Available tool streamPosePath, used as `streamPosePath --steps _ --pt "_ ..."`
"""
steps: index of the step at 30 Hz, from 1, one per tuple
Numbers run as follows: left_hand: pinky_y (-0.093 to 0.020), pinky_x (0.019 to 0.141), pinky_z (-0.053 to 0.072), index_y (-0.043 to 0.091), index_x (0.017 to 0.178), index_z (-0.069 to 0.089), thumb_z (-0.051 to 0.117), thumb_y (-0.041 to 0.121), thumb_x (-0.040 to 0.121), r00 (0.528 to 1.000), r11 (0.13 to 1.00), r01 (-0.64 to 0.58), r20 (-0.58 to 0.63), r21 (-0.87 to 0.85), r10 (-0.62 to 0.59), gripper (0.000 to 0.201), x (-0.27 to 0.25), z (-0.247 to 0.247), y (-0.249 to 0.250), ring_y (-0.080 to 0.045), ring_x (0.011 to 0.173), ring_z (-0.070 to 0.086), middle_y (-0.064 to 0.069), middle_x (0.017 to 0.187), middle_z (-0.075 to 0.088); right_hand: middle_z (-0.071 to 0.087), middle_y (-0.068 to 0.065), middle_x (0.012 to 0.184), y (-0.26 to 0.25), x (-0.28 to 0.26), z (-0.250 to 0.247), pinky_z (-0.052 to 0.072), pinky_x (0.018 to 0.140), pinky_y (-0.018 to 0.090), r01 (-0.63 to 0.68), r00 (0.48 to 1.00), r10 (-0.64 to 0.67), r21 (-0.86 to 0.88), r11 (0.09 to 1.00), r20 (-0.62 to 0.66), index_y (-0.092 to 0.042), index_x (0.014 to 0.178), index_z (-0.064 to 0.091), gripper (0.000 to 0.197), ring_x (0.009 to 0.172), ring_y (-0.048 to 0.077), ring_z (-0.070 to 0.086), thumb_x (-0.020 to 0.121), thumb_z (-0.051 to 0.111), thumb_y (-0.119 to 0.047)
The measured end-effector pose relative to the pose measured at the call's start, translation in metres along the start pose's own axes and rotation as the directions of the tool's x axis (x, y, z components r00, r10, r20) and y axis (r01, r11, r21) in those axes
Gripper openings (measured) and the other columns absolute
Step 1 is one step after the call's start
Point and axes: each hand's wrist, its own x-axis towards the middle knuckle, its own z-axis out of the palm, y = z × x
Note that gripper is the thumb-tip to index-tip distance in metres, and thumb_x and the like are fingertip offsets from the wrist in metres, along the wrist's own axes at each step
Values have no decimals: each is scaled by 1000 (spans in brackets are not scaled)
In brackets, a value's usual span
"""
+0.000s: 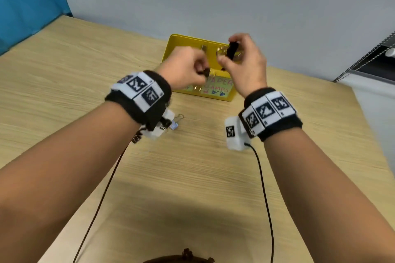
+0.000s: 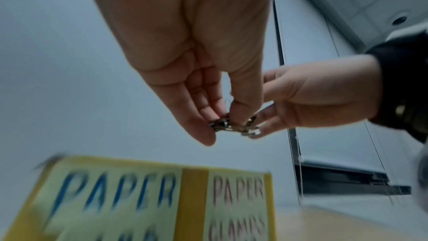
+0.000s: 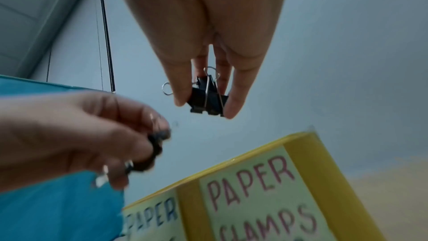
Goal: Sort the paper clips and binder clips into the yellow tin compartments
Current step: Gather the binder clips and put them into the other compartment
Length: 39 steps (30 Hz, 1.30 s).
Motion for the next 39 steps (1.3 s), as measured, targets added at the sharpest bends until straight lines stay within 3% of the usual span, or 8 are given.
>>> streamPosePath --steps 5,10,13,18,20,24,32,39 --pt "-26 89 51 8 108 67 68 10 77 994 999 -40 -107 -28 36 32 36 -21 27 -17 91 65 -11 104 71 50 5 137 4 20 -2 37 110 28 -17 997 28 -148 989 70 -19 133 48 56 127 19 48 81 66 -9" --pt "-23 104 34 23 135 50 69 27 82 998 998 37 44 49 -39 57 27 -23 10 -13 127 50 2 138 55 55 3 112 17 -14 2 46 85 12 31 999 -32 -89 996 -15 -12 118 59 38 97 12 55 84 52 3" --pt "-29 101 38 23 133 50 68 25 83 992 991 124 -24 40 -124 53 -11 -27 -18 -16 124 50 -2 136 53 52 -4 101 15 -38 21 50 82 17 91 980 -66 -128 988 189 -15 112 61 30 89 9 52 86 55 -2" --pt "-36 95 45 31 132 48 80 32 67 856 891 355 284 283 -431 73 -80 -43 -68 -20 108 50 -4 125 48 43 9 133 -6 -68 73 43 104 42 143 633 210 -379 914 745 -29 140 36 74 122 27 46 76 72 -38" --pt "-44 102 42 35 139 36 83 36 61 749 807 404 350 431 -562 91 -102 -49 -81 -26 121 44 -5 133 40 38 11 138 -16 -77 92 40 106 47 179 597 222 -398 900 771 -30 143 31 83 128 31 40 73 73 -41" --pt "-52 107 37 37 143 26 84 40 57 703 741 500 290 448 -650 105 -128 -44 -96 -32 132 31 -10 139 31 38 12 139 -34 -88 123 39 106 45 291 596 112 -344 893 795 -30 144 31 78 129 31 36 77 72 -34" --pt "-45 108 36 30 139 35 76 29 72 803 800 493 176 343 -570 79 -147 -14 -102 -32 130 32 -14 137 31 46 11 125 -39 -91 141 46 98 40 425 528 45 -309 851 848 -24 134 47 63 116 29 49 78 71 -33" --pt "-35 89 49 26 130 48 60 5 81 900 886 357 145 296 -411 54 -140 -10 -107 -28 105 59 -13 117 59 55 9 119 -21 -89 117 42 88 30 356 579 33 -288 889 815 -16 124 52 50 109 24 54 79 70 -28"
